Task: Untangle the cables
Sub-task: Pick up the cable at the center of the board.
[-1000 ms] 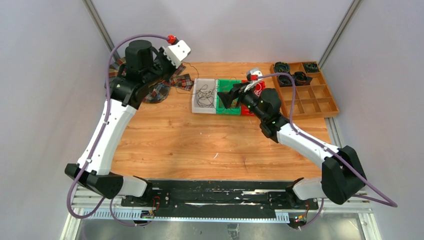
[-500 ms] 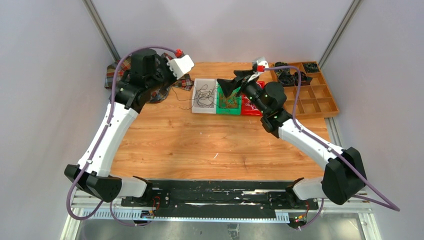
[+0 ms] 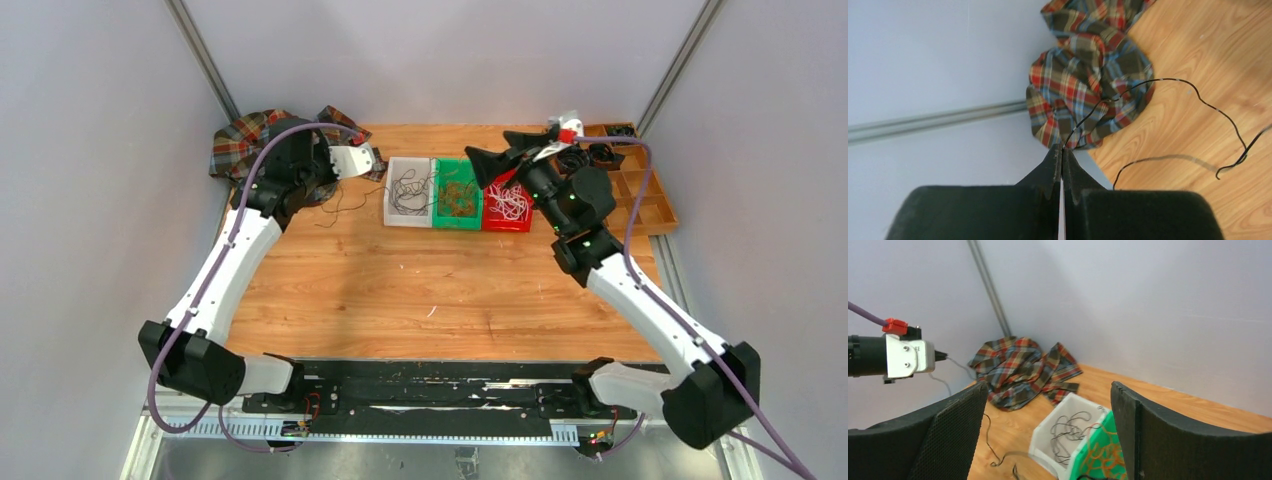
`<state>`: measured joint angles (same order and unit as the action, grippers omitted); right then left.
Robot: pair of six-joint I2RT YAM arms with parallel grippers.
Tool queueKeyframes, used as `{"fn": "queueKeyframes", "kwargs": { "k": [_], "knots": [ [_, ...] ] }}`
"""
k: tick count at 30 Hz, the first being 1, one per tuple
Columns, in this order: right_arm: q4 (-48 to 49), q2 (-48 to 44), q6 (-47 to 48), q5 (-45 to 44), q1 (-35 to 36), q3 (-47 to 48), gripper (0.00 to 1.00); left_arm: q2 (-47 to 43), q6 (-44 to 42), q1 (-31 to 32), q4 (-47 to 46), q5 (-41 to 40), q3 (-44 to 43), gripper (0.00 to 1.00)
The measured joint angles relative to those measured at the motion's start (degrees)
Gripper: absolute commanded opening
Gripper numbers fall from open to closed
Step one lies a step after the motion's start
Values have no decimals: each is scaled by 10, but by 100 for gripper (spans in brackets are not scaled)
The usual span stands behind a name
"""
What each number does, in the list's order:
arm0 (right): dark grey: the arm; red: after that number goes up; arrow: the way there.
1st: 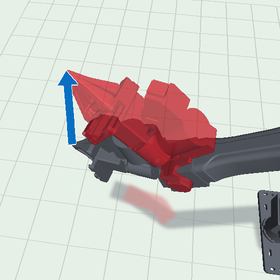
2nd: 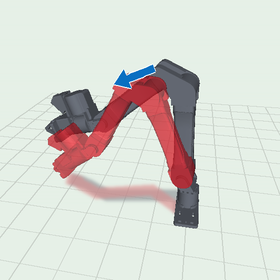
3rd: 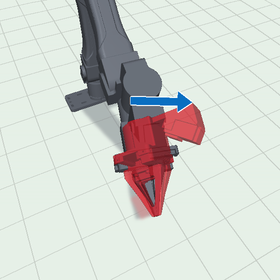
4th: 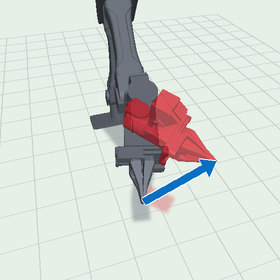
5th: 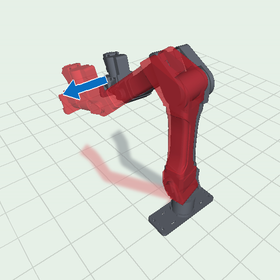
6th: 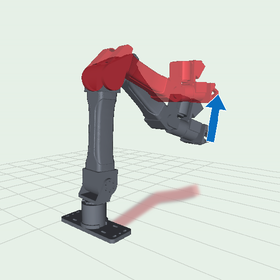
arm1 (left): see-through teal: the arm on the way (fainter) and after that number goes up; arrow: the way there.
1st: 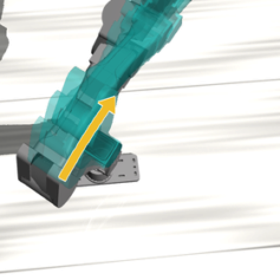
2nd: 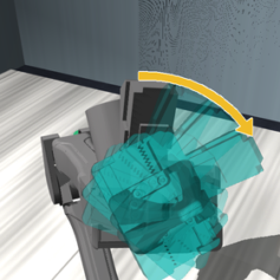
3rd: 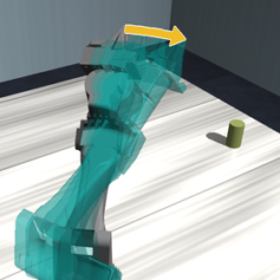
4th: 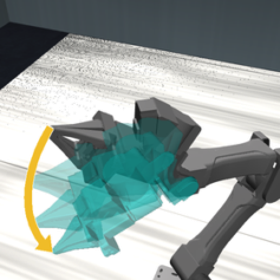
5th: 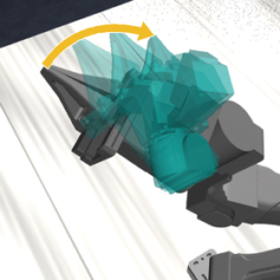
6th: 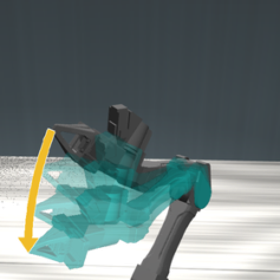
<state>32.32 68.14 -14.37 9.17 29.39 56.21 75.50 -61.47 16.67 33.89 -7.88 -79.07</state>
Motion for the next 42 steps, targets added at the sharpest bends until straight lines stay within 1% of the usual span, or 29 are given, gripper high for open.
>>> {"fn": "queueKeyframes", "kwargs": {
  "k": [6,10,12,14,17,19,21,22,23,25,27,29,34,39,42],
  "knots": [
    [-43,-70,29,-44,-42,-7,92,10,-22,-40,-1,-18,0,1],
    [-71,-80,38,-64,-67,-7,93,12,-14,-42,25,1,-23,0],
    [-87,-80,32,-59,-85,-7,93,12,-13,-41,28,2,-38,1],
    [-93,-79,17,-32,-112,-7,93,10,-16,-44,25,-2,-42,0],
    [-102,-73,-18,33,-160,0,93,6,-27,-62,22,-4,-26,0],
    [-108,-60,-63,85,-195,17,93,5,-38,-82,21,-8,-4,0],
    [-97,-33,-155,169,-241,43,93,5,-49,-106,17,-14,25,1],
    [-94,-29,-167,183,-260,46,93,5,-52,-116,16,-14,39,0],
    [-84,-17,-205,212,-279,54,93,5,-55,-128,16,-14,55,1],
    [-74,3,-252,257,-297,70,93,5,-58,-147,18,-12,77,1],
    [-86,20,-272,291,-302,90,95,3,-61,-169,17,-7,101,0],
    [-104,24,-277,309,-302,104,95,0,-61,-192,18,8,115,0],
    [-150,22,-264,333,-303,127,96,-11,-63,-280,18,31,134,0],
    [-185,23,-251,330,-322,130,96,-67,-95,-309,8,49,216,1],
    [-208,24,-240,316,-338,143,95,-71,-117,-353,3,62,254,1]
  ]
}}
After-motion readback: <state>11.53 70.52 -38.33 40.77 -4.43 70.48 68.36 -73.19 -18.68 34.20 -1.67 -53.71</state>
